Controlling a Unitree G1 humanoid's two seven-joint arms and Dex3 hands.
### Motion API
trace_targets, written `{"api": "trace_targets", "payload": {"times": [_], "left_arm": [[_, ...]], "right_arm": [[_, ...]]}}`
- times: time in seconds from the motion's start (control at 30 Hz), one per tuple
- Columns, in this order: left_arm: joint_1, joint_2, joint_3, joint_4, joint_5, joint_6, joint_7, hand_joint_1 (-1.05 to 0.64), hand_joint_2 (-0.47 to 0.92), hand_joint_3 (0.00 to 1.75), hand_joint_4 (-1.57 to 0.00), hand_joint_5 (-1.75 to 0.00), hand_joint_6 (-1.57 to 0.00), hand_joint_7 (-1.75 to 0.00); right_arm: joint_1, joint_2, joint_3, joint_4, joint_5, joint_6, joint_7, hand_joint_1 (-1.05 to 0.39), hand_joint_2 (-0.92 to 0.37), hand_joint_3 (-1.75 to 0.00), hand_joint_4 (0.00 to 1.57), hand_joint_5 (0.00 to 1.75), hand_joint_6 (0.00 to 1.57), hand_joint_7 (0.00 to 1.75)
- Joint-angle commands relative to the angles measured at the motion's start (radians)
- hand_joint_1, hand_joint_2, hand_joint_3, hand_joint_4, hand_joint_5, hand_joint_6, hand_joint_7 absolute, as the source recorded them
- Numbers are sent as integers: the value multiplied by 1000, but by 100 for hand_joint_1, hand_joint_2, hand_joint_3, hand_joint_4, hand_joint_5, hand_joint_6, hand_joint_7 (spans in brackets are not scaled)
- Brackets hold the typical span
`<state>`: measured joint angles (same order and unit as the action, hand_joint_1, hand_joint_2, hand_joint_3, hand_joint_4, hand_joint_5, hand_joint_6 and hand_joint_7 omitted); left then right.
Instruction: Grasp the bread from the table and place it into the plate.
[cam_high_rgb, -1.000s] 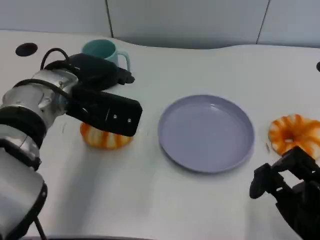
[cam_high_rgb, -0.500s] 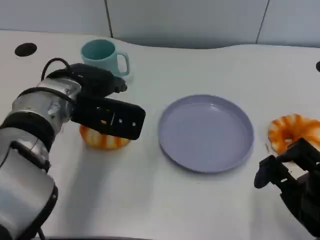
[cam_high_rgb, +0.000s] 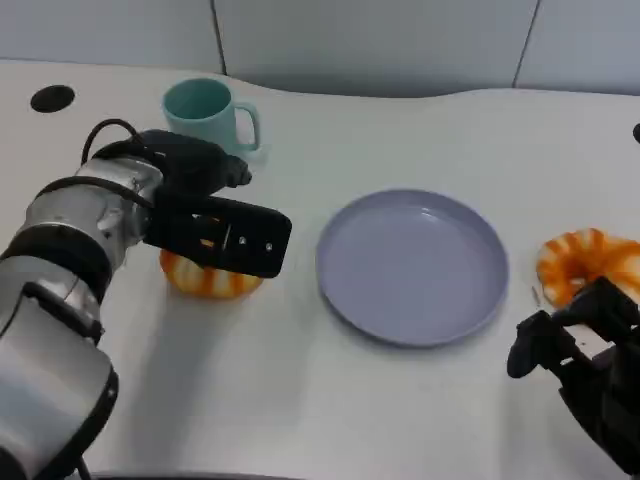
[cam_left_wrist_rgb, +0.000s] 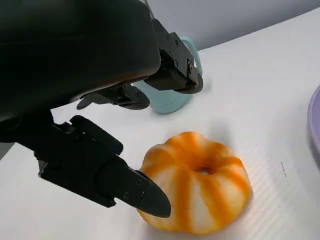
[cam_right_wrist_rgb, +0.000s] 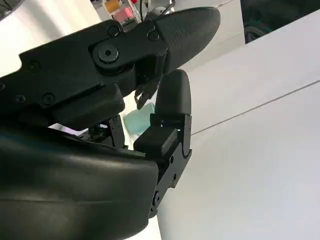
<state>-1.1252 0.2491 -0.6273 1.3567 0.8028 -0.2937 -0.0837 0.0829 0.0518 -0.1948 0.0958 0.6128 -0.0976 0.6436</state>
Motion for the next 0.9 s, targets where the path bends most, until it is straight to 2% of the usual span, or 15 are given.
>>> {"api": "trace_targets", "payload": {"times": [0.03,0.17,0.3,0.9], "left_arm": [[8,-6,14,7,-20,17,-31,-44,73,0,-46,-2,-35,0],[18,-9,18,7,-27,25,-11,-43,73,0,-45,-2,-35,0],[40,-15,26,9,-36,38,24,-33,73,0,-49,-3,-35,0],[78,-14,43,11,-51,34,56,-29,72,0,-49,-3,-37,-1]], "right_arm": [[14,-6,-8,-14,3,-11,-1,-57,-92,-8,60,170,70,120],[18,-7,-7,-19,4,-7,-2,-57,-92,-7,60,171,70,120],[23,-9,-7,-27,1,-3,-9,-58,-92,-6,60,170,71,120],[36,-12,-7,-37,12,3,3,-57,-92,-7,60,171,70,120]]}}
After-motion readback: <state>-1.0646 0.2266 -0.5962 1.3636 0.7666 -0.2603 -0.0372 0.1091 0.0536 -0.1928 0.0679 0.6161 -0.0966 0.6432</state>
